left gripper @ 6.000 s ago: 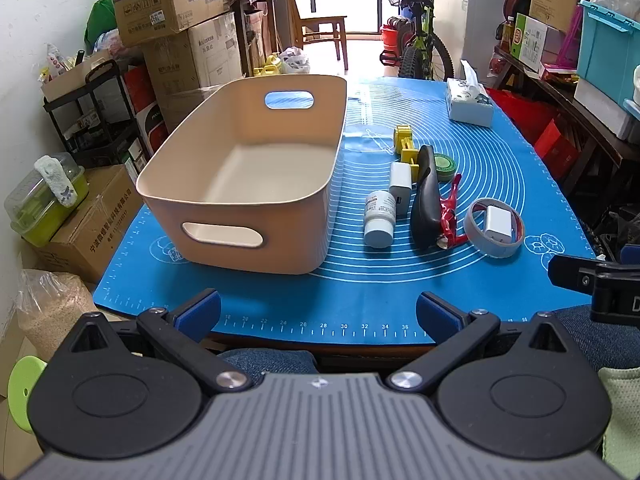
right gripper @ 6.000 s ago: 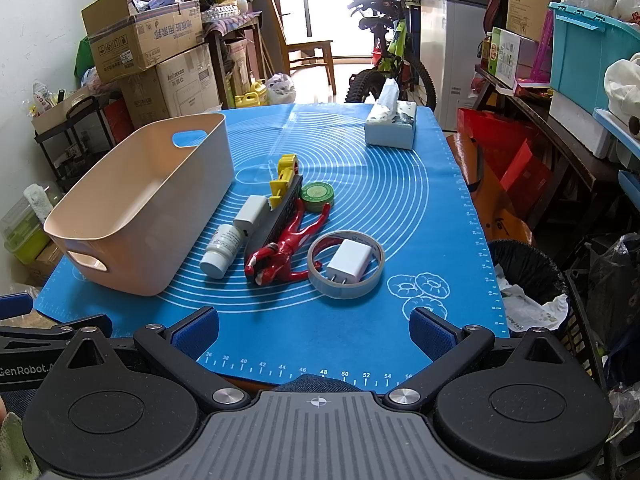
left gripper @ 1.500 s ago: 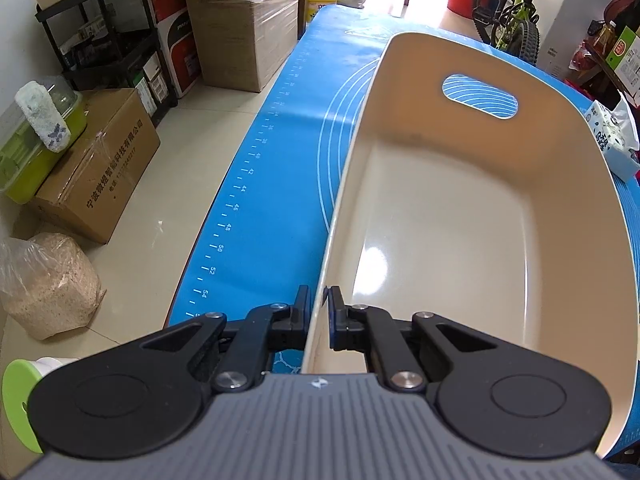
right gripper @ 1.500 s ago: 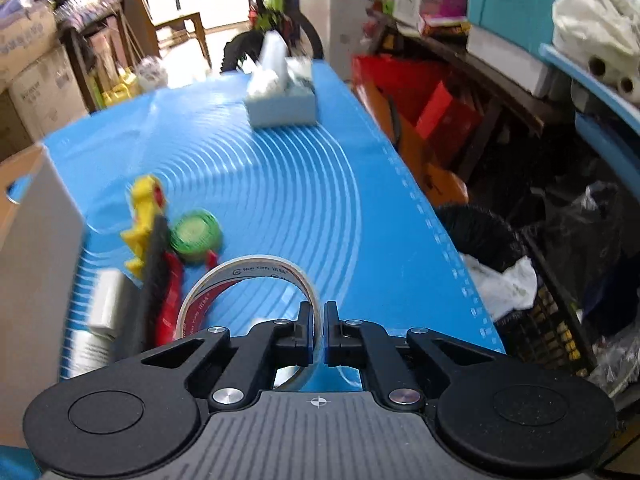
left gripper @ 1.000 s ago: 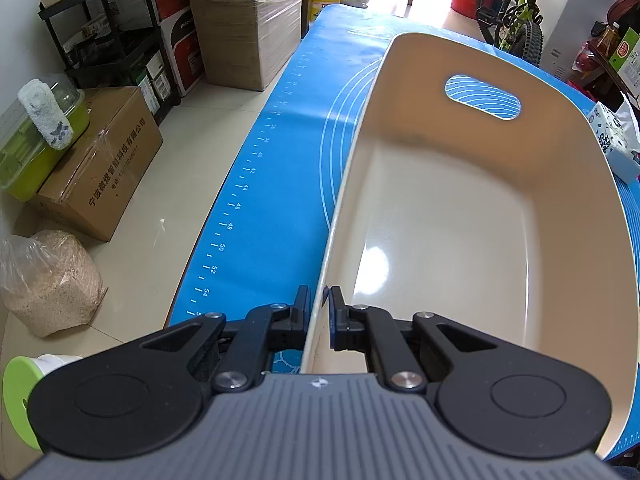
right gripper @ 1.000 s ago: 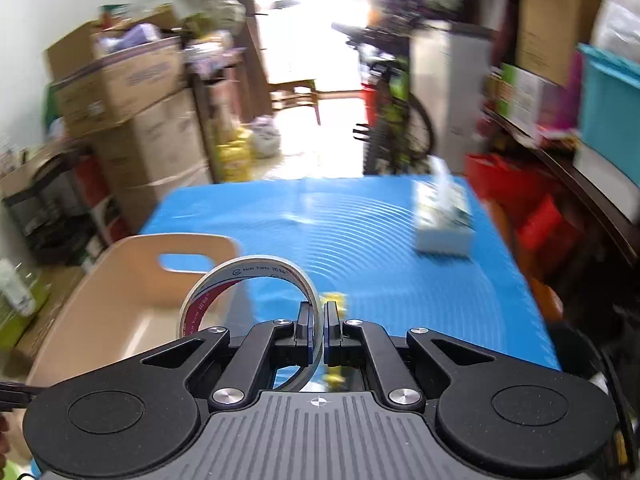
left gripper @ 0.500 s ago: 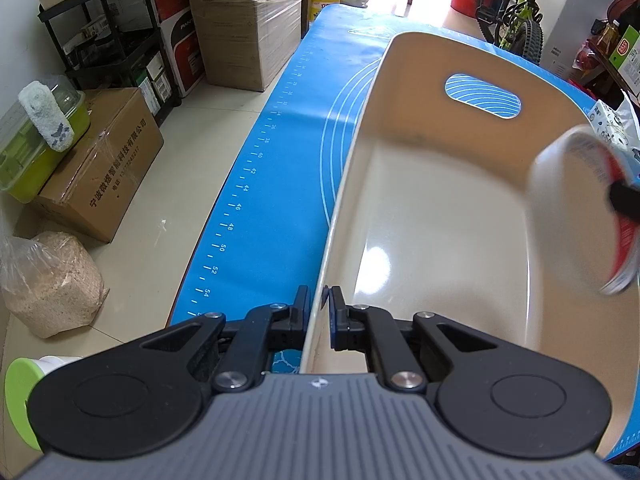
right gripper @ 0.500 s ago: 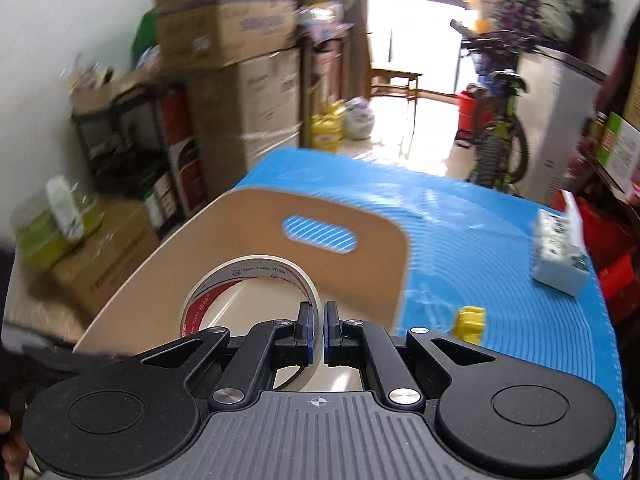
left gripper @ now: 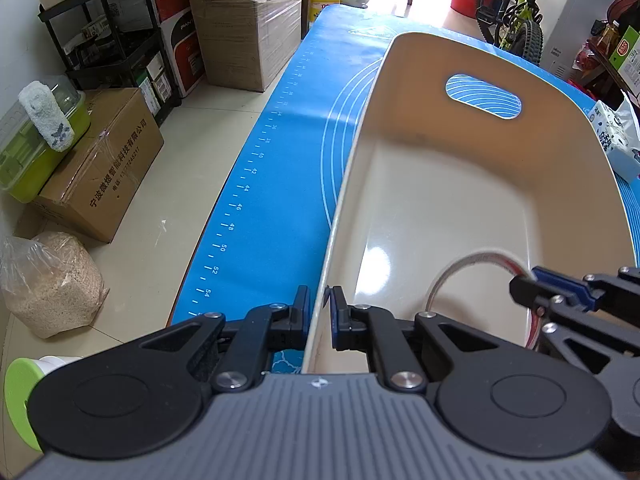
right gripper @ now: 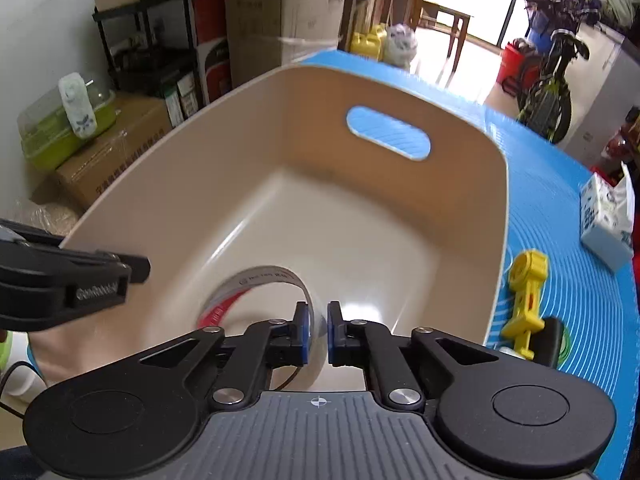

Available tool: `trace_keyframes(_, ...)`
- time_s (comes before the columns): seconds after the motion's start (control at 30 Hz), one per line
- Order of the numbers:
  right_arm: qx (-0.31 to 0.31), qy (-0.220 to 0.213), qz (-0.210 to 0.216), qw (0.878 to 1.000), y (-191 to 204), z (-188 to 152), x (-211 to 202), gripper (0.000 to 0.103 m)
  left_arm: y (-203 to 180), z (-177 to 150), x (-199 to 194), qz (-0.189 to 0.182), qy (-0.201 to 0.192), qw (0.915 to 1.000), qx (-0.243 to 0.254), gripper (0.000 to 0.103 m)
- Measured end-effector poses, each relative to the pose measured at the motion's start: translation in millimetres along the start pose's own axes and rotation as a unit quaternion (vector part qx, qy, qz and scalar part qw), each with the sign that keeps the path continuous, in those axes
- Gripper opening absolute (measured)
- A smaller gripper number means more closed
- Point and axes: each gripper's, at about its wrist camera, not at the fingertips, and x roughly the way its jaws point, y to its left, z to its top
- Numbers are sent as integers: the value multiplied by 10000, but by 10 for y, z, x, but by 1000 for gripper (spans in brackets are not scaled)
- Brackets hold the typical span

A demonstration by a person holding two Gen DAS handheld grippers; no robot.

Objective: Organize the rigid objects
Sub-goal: 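Lift the tape roll with the right gripper and drop it into the beige basket, then return the right gripper to the mat and grasp the white charger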

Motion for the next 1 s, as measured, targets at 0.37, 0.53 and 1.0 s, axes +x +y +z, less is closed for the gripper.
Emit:
trace_keyframes(0.37, 586, -593, 133, 9964, -225, 45, -454, 63, -14, 4, 3, 35, 1, 10000, 21, 13)
trace_keyframes(0.53, 926, -931, 88, 9913, -475, -25, -797, 70, -2, 1, 6, 22, -2, 10000, 4, 13)
trace_keyframes(1.0, 1575, -1104, -849, 9776, -1422, -446, -1081, 76, 14, 1, 20, -46, 2, 10000, -79, 14)
